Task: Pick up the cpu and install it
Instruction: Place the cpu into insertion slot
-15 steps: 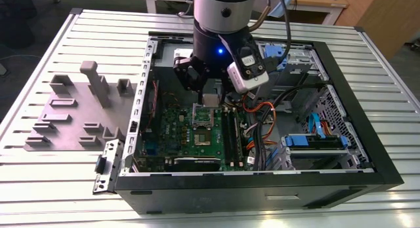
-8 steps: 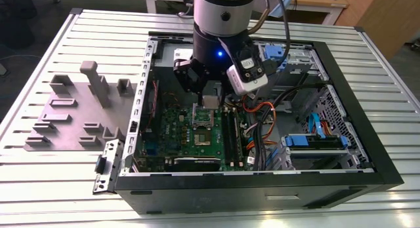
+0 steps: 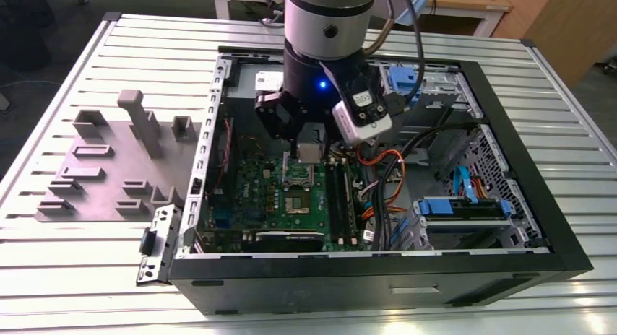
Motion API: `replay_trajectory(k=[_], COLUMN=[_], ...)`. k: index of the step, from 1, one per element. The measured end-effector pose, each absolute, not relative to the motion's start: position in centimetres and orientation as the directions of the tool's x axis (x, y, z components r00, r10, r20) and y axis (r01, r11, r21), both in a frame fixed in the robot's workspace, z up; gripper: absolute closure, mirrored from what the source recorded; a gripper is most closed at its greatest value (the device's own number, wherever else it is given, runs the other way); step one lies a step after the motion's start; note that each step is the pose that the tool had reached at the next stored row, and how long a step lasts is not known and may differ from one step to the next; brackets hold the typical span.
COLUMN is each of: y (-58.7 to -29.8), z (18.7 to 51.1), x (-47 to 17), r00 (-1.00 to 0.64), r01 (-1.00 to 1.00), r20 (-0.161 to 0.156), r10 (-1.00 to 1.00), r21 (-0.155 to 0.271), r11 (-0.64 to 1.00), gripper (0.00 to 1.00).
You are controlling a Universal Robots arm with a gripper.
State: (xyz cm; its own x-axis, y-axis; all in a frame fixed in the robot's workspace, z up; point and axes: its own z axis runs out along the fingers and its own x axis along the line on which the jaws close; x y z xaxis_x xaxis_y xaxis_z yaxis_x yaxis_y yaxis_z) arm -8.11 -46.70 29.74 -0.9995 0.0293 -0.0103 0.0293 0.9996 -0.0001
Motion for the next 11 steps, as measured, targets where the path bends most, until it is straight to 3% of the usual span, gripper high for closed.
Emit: replay_trajectory(k=[11], y=[-46.74], z=[29.54], x=[-8.11], r00=[-1.0], r01=[0.029], r20=[-0.01], r10=[0.029], r21=[0.0], r11=[1.0], gripper=[0.53])
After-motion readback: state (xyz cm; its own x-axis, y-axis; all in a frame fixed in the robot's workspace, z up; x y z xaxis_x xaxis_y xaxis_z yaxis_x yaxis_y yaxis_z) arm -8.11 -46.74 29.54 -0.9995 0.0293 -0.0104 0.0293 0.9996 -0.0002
